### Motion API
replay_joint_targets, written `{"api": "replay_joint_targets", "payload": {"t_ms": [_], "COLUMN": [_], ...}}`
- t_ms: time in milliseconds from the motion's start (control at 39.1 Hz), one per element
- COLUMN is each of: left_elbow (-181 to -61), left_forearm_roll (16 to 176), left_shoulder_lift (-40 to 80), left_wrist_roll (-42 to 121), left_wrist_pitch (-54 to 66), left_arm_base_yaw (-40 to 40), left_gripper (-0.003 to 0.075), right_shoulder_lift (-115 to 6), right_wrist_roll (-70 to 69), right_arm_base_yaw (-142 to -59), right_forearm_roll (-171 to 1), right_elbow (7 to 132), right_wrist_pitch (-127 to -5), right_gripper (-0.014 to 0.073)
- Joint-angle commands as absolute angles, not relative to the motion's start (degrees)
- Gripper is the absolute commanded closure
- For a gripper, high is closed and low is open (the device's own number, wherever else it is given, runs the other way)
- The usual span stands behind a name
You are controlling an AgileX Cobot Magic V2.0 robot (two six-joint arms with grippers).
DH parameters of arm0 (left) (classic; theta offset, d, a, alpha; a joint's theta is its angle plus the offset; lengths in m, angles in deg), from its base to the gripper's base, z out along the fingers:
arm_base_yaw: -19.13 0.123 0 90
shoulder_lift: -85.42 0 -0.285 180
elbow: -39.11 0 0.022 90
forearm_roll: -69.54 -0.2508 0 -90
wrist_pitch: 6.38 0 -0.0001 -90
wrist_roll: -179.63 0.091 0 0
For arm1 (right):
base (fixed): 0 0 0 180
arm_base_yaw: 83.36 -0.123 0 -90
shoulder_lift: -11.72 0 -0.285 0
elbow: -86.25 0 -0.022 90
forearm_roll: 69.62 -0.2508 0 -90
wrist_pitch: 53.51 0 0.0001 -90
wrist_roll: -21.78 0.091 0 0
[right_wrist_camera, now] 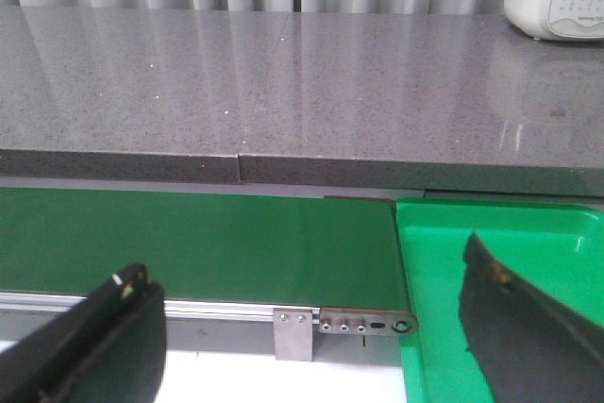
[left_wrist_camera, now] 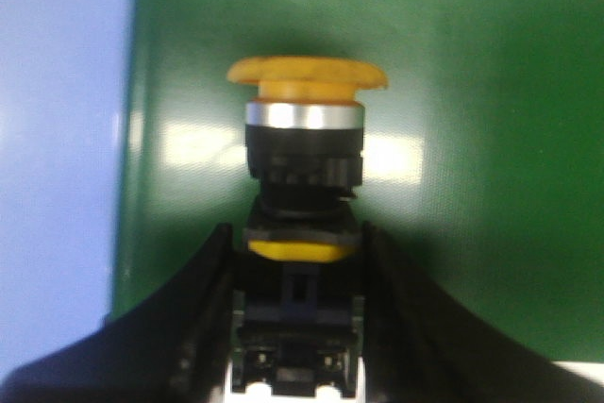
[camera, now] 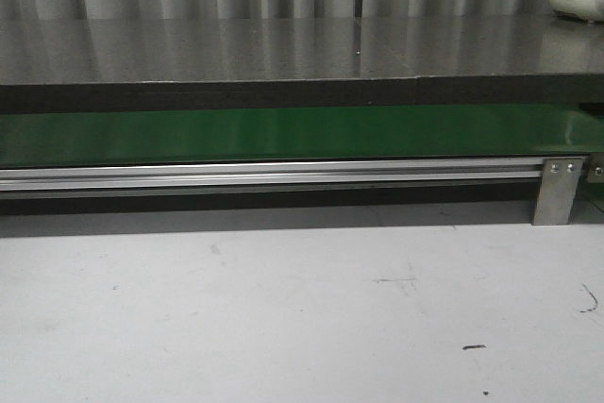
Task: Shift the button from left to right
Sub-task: 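Lift the held button and carry it over the belt's near end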
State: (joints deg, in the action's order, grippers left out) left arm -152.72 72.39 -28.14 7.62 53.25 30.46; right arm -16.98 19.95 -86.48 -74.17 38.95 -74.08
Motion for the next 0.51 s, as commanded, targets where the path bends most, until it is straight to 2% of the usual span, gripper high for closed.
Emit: {"api": "replay_joint_targets", "payload": {"t_ms": [0, 128, 204, 358, 485], "left_elbow": [-153.4, -153.4, -153.4, -153.4, -153.5], "left_forearm_roll": [71.8, 72.7, 72.7, 73.3, 73.8], "left_shoulder_lift": [-26.3, -27.2, -27.6, -28.8, -28.7], "left_wrist_roll": [7.7, 7.7, 7.7, 7.7, 7.7], "left_wrist_pitch": [49.9, 50.6, 51.7, 52.0, 52.3], "left_arm_base_yaw": [28.9, 28.9, 28.9, 28.9, 28.9], "left_gripper": [0.0669, 0.0642, 0.0558, 0.0339, 0.0215], "right_shoulder_lift": [-17.8, -17.8, -17.8, -17.8, -17.8], "right_wrist_roll": [20.0, 20.0, 20.0, 20.0, 20.0], "right_arm_base_yaw": [-86.2, -86.2, -86.2, -86.2, -86.2], "right_forearm_roll": [-73.9, -73.9, -73.9, -73.9, -73.9], "right_elbow": [41.0, 41.0, 41.0, 41.0, 41.0], "right_wrist_pitch": [-69.1, -69.1, -69.1, -69.1, -69.1], "right_gripper": [-0.0052, -0.0052, -0.0052, -0.0052, -0.0052]}}
